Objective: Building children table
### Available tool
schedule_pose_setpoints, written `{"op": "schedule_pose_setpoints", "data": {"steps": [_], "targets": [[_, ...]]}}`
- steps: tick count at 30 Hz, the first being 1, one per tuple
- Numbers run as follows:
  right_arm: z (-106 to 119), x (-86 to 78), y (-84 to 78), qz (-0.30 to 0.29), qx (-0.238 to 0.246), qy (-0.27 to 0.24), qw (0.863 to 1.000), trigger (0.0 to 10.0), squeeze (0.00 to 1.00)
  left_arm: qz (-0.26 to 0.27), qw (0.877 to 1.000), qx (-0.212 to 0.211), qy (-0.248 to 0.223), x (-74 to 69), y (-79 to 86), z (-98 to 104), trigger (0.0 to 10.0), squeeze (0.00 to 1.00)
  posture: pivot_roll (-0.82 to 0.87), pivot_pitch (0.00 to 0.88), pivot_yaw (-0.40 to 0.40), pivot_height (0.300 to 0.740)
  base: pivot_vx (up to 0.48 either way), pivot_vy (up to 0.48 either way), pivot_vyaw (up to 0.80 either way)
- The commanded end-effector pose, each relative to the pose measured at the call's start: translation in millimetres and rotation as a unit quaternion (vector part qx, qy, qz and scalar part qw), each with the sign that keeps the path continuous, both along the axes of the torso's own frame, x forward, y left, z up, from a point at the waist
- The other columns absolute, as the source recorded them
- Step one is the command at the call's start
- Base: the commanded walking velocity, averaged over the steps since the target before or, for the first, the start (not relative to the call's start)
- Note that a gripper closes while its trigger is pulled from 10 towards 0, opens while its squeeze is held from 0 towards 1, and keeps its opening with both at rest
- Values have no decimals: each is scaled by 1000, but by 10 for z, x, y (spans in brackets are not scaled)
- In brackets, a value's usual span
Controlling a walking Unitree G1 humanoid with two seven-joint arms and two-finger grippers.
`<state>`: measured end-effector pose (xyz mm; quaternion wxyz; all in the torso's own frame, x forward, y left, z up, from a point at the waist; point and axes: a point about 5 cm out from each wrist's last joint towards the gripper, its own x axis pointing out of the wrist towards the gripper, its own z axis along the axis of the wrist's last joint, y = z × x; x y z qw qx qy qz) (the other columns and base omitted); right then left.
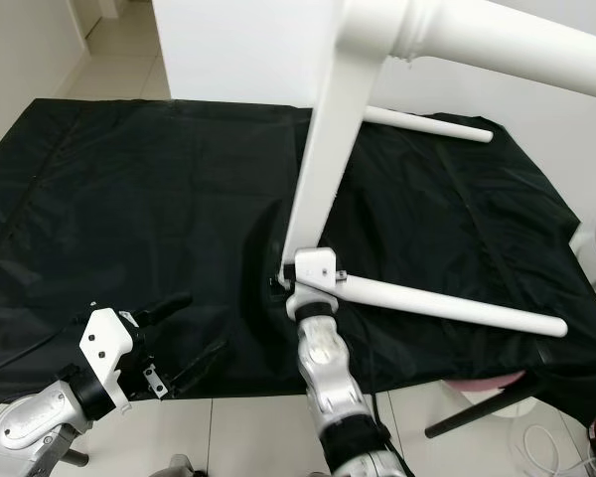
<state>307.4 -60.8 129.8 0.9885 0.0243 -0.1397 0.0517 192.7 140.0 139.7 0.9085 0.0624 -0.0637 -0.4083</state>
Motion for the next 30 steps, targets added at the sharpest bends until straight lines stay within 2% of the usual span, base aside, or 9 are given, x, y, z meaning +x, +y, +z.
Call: {"op": "schedule_pose_setpoints", "data": {"steps": [1, 8, 22, 23, 24, 25, 26, 28, 30], "targets": [[-41, -15, 105, 1, 16, 13, 1000, 10000, 0, 7, 1000, 4, -4, -8, 9, 6, 10000, 0, 162, 60, -39, 740, 0, 0, 0], [56, 29, 186, 1, 55, 8, 998, 10000, 0, 15, 1000, 6, -7, -7, 26, 9, 10000, 0, 168, 56, -36, 740, 0, 0, 0], [131, 252, 213, -58, 47, 22, 997, 10000, 0, 13, 1000, 10, -11, 6, 39, 32, 10000, 0, 172, 65, -19, 740, 0, 0, 0], [131, 265, 221, -57, 45, 24, 997, 6275, 0, 13, 1000, 10, -11, 7, 40, 32, 10000, 0, 174, 64, -17, 740, 0, 0, 0], [130, 278, 224, -58, 49, 28, 997, 6275, 0, 13, 1000, 10, -11, 6, 38, 33, 10000, 0, 176, 65, -17, 740, 0, 0, 0], [126, 292, 236, -53, 50, 31, 997, 3529, 0, 12, 1000, 10, -11, 4, 36, 34, 10000, 0, 176, 65, -17, 740, 0, 0, 0], [126, 292, 236, -53, 50, 31, 997, 3529, 0, 12, 1000, 10, -11, 4, 36, 34, 10000, 0, 176, 65, -17, 740, 0, 0, 0], [118, 309, 252, -47, 51, 36, 997, 275, 0, 12, 1000, 10, -10, 2, 35, 35, 10000, 0, 177, 67, -17, 740, 0, 0, 0], [120, 319, 274, -47, 46, 35, 997, 0, 0, 12, 1000, 10, -10, 1, 37, 31, 10000, 0, 177, 67, -17, 740, 0, 0, 0]]}}
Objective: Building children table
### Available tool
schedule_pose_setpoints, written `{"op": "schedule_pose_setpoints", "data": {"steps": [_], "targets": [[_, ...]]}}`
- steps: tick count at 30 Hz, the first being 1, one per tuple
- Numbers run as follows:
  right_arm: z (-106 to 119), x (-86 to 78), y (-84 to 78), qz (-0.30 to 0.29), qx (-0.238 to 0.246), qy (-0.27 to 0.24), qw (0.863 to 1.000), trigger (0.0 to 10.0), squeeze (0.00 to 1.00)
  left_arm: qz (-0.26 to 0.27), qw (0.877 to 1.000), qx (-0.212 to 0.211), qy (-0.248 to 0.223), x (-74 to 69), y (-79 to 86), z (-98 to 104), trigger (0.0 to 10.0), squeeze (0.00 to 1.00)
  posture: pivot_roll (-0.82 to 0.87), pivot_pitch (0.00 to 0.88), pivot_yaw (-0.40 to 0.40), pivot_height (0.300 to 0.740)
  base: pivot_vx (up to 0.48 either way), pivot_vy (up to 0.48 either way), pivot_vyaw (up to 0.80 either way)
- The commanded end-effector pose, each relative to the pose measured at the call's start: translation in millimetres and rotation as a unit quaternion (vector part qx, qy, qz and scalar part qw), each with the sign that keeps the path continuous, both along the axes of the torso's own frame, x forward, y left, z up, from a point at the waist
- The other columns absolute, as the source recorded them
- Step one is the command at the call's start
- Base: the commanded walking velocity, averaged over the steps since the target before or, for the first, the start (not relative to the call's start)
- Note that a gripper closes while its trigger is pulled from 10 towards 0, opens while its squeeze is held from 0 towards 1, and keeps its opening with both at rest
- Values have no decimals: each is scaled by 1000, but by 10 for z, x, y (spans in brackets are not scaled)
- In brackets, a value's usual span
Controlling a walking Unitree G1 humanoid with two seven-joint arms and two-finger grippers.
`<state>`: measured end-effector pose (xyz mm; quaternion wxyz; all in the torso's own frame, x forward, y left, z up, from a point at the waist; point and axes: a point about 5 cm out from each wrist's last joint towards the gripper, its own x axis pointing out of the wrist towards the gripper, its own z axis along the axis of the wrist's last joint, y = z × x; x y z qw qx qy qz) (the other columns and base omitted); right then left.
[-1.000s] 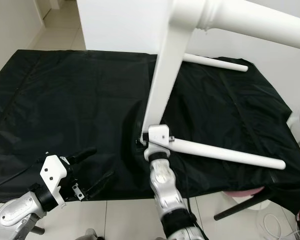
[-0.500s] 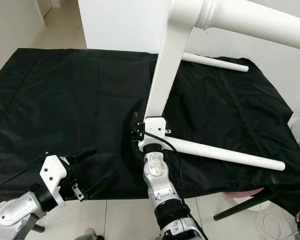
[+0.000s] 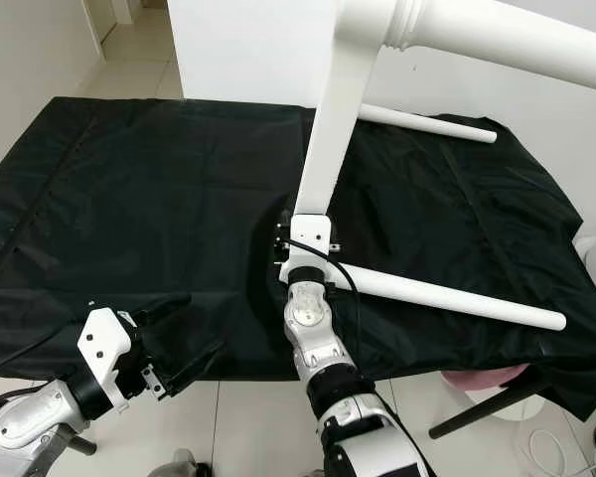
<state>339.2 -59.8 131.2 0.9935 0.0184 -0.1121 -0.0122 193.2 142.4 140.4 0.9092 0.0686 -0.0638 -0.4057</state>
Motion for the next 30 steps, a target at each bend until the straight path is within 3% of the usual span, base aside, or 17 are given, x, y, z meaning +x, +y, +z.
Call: {"op": "schedule_pose_setpoints", "data": {"steps": [1, 14, 17, 30], "targets": [[107, 18, 316, 21, 46, 9, 999, 0, 0, 10, 1000, 4, -6, -10, 8, 21, 10000, 0, 182, 70, -17, 740, 0, 0, 0], [137, -14, 539, 57, 41, 0, 998, 0, 0, 15, 1000, 5, -1, -52, 27, 13, 10000, 0, 200, 87, -17, 740, 0, 0, 0], [160, -115, 740, 101, 41, -16, 994, 0, 0, 18, 1000, 8, 2, -72, 49, -4, 10000, 0, 201, 93, -16, 740, 0, 0, 0], [234, -398, 1107, 209, 57, -75, 973, 0, 0, 21, 1000, 14, 5, -107, 93, -8, 10000, 0, 208, 102, -7, 740, 0, 0, 0]]}}
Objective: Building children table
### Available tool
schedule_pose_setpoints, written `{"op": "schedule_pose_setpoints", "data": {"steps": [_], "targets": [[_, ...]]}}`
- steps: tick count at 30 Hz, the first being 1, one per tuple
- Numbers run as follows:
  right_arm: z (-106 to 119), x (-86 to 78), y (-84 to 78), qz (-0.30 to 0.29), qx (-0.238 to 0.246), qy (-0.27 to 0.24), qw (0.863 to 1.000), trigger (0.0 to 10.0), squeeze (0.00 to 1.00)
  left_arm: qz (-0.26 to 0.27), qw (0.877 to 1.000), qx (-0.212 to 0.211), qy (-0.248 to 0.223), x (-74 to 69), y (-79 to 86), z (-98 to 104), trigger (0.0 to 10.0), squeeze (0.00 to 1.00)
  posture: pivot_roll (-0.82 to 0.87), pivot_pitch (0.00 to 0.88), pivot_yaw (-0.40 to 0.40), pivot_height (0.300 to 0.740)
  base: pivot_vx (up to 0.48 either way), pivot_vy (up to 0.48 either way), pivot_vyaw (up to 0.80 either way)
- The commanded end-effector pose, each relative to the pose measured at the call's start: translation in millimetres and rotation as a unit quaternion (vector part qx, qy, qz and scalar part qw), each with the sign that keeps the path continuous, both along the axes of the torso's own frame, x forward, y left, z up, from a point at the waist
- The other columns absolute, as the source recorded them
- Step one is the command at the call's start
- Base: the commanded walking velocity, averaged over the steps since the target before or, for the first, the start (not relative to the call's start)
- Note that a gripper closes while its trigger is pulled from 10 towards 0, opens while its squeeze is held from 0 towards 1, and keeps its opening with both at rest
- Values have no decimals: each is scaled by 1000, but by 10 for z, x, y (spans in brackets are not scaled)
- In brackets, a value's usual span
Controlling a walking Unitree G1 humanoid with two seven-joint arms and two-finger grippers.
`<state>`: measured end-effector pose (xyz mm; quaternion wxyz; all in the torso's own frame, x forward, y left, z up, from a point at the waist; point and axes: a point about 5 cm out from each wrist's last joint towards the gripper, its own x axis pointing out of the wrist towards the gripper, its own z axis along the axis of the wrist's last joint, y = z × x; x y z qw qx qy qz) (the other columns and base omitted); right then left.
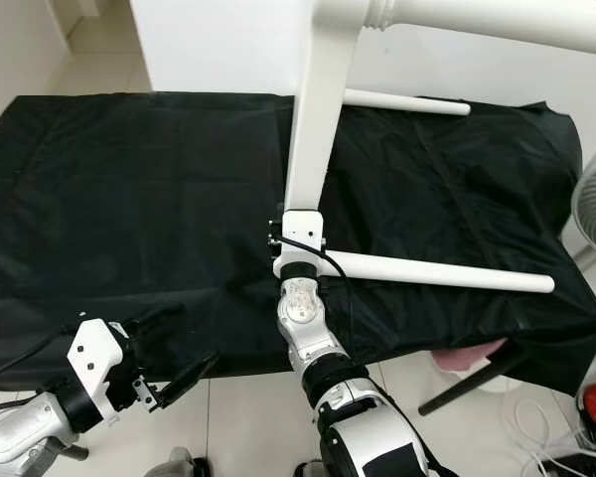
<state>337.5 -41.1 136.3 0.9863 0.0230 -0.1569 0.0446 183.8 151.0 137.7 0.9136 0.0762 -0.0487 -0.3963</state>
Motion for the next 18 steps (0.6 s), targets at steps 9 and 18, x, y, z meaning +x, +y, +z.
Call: {"op": "schedule_pose_setpoints", "data": {"steps": [9, 18], "targets": [[247, -564, 1201, 235, 50, -47, 970, 0, 0, 11, 1000, 3, -2, -24, 16, 12, 10000, 0, 208, 108, -4, 740, 0, 0, 0], [200, -645, 1285, 274, 46, -40, 960, 0, 0, 11, 1000, 4, -2, -26, 18, 18, 10000, 0, 211, 107, -7, 740, 0, 0, 0]]}}
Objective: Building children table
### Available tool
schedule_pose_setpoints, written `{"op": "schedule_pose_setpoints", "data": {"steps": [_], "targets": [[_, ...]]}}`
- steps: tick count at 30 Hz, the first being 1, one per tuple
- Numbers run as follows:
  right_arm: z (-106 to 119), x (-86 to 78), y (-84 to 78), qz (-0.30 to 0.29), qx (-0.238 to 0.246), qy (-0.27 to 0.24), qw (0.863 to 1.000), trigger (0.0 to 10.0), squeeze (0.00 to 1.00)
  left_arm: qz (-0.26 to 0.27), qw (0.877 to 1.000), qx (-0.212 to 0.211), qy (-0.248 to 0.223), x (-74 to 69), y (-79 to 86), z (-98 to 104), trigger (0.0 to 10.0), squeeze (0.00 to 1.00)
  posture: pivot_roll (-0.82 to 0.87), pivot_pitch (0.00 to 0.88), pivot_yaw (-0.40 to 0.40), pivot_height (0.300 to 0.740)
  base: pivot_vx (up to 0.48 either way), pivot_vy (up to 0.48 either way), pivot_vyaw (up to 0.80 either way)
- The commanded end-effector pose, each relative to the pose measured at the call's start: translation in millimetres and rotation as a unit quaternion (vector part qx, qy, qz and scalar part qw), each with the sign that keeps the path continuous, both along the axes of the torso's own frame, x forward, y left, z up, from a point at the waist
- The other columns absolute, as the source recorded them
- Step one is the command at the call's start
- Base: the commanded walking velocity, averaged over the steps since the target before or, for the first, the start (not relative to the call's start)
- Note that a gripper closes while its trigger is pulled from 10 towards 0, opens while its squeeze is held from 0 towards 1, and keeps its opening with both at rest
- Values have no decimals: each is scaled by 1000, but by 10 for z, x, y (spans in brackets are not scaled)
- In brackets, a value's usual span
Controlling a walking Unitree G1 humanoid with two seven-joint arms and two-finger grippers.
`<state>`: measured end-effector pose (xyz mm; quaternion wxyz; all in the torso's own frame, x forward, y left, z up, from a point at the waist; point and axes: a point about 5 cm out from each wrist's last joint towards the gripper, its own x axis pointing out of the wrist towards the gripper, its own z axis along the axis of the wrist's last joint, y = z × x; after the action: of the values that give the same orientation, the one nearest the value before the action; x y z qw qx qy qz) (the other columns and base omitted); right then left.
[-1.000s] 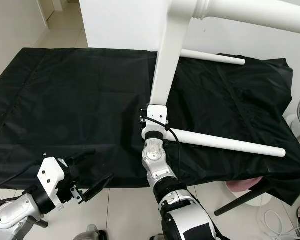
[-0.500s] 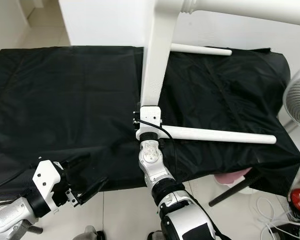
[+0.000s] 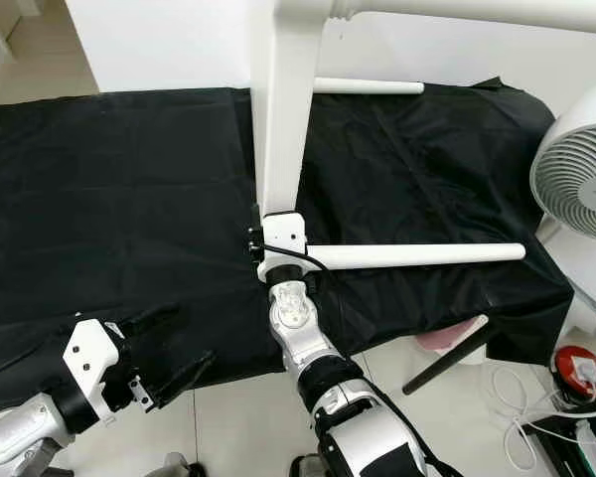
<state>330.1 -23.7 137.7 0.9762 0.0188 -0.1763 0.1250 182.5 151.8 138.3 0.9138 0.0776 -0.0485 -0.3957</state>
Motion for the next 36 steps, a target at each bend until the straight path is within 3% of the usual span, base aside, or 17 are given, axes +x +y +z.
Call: {"op": "schedule_pose_setpoints", "data": {"steps": [1, 5, 6, 12, 14, 15, 16, 19, 23, 24, 25, 26, 30, 34, 36], "targets": [[187, -571, 1111, 199, 58, -10, 978, 0, 0, 11, 1000, 3, -2, -12, 11, 13, 10000, 0, 211, 107, -7, 740, 0, 0, 0], [182, -584, 1126, 203, 53, -13, 978, 0, 0, 10, 1000, 3, -1, -17, 8, 11, 10000, 0, 211, 107, -7, 740, 0, 0, 0], [171, -568, 1093, 197, 51, -14, 979, 10000, 0, 10, 1000, 3, -1, -19, 8, 8, 10000, 0, 210, 99, -9, 740, 0, 0, 0], [104, -470, 867, 154, 53, -17, 986, 10000, 0, 10, 1000, 5, 0, -23, 13, 1, 10000, 0, 204, 89, -2, 740, 0, 0, 0], [40, -386, 656, 106, 54, -14, 993, 10000, 0, 7, 1000, 6, 2, -23, 21, -7, 10000, 0, 197, 85, 3, 740, 0, 0, 0], [40, -386, 656, 106, 54, -14, 993, 10000, 0, 7, 1000, 6, 2, -23, 21, -7, 10000, 0, 197, 85, 3, 740, 0, 0, 0], [19, -353, 552, 86, 57, -14, 995, 10000, 0, 4, 1000, 6, 3, -16, 16, -10, 10000, 0, 191, 81, 7, 740, 0, 0, 0], [24, -283, 335, 51, 82, -19, 995, 10000, 0, -3, 1000, 8, 2, 15, 12, -12, 10000, 0, 181, 69, 17, 740, 0, 0, 0], [51, -225, 207, 35, 116, -9, 993, 10000, 0, -6, 1000, 9, 2, 29, 10, -12, 10000, 0, 179, 66, 21, 740, 0, 0, 0], [68, -224, 183, 39, 126, -10, 991, 10000, 114, -7, 1000, 9, 2, 36, 8, -12, 10000, 0, 176, 60, 27, 740, 0, 0, 0], [80, -224, 171, 43, 132, -10, 990, 10000, 114, -8, 1000, 10, 1, 43, 9, -13, 10000, 0, 174, 57, 29, 740, 0, 0, 0], [89, -221, 151, 41, 139, -10, 989, 10000, 1000, -9, 1000, 10, 1, 51, 6, -13, 10000, 0, 171, 53, 32, 740, 0, 0, 0], [96, -215, 125, 36, 145, -8, 989, 10000, 1000, -10, 1000, 10, 1, 61, 3, -15, 10000, 0, 170, 53, 32, 740, 0, 0, 0], [143, -169, -52, 8, 142, -24, 989, 10000, 1000, -12, 1000, 10, 0, 81, 0, -23, 10000, 0, 153, 46, 36, 740, 0, 0, 0], [165, -153, -129, 4, 140, -31, 990, 10000, 953, -13, 1000, 11, 0, 92, -3, -27, 10000, 0, 146, 45, 35, 740, 0, 0, 0]]}}
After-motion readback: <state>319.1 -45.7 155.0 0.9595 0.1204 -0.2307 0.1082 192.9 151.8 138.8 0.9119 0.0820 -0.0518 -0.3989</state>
